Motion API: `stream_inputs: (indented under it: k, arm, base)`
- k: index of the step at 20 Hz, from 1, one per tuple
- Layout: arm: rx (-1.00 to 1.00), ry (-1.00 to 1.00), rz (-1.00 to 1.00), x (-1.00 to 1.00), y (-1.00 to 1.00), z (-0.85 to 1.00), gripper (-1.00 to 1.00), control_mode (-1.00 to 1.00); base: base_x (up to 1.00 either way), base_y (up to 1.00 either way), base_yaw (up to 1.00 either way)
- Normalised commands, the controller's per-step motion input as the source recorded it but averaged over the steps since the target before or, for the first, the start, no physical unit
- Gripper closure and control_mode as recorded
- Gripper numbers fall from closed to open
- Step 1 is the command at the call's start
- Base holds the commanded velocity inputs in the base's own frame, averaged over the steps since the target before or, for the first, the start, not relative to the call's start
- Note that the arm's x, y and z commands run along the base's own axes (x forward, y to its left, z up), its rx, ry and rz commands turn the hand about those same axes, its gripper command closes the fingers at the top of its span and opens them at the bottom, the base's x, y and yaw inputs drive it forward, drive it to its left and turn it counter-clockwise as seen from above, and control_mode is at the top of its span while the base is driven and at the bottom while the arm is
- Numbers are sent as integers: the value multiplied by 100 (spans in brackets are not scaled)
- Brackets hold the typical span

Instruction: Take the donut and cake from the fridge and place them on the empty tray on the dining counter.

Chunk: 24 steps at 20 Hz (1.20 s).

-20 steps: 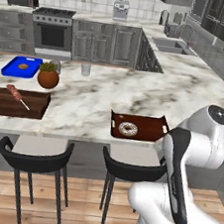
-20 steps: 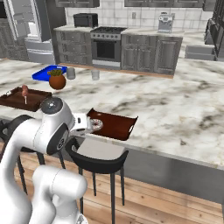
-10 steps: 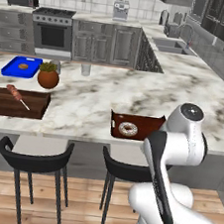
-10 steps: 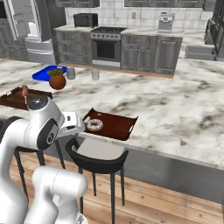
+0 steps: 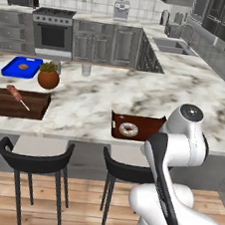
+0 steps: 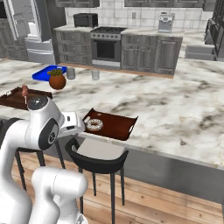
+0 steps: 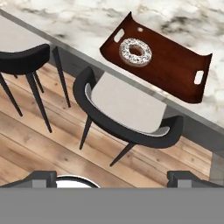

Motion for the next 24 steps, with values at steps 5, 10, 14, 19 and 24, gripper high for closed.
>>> stream_inputs:
  k: [5,10,14,19,24]
  arm:
    - [0,0,0,0,0,-2,-100,100]
    - [0,0,0,0,0,0,-100,100]
    - [0,0,0,0,0,0,-100,100]
    - [0,0,0,0,0,0,-100,100]
    - [0,0,0,0,0,0,-100,100]
  base:
    - [0,0,0]
    - [-28,0,0]
    - [-49,0,0]
    - [-48,6,5]
    - [-23,19,27]
